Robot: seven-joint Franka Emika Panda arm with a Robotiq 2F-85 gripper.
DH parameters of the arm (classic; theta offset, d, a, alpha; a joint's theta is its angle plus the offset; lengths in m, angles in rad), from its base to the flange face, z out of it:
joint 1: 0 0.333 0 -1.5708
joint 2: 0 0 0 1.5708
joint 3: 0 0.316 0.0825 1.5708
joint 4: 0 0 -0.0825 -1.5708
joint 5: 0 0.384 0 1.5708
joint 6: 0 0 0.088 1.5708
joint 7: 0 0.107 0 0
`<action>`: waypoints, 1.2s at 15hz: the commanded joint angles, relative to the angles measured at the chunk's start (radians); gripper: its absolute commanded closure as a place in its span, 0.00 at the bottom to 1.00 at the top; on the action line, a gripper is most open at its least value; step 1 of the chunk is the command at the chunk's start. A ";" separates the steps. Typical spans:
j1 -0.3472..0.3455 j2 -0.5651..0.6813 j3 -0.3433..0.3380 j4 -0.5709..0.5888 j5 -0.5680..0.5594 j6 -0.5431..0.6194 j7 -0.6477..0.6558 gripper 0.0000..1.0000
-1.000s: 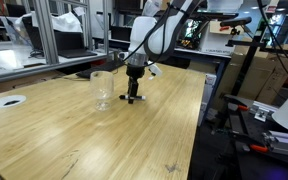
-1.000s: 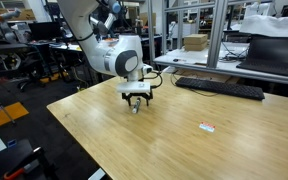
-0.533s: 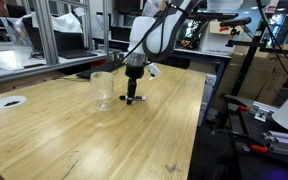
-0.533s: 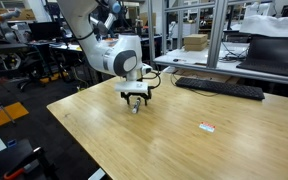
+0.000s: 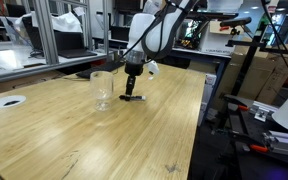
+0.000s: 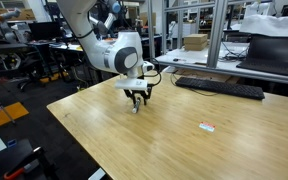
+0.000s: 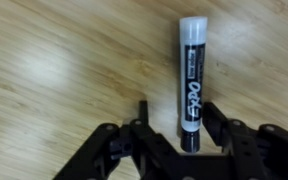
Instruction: Put the marker in the cup
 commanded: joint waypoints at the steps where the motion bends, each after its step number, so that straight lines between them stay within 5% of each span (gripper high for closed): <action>1: 0.035 0.003 -0.025 0.007 -0.001 -0.013 0.040 0.73; 5: 0.037 0.005 -0.014 0.011 0.002 -0.011 0.035 0.98; 18: 0.045 -0.207 -0.017 -0.162 0.007 0.049 0.065 0.95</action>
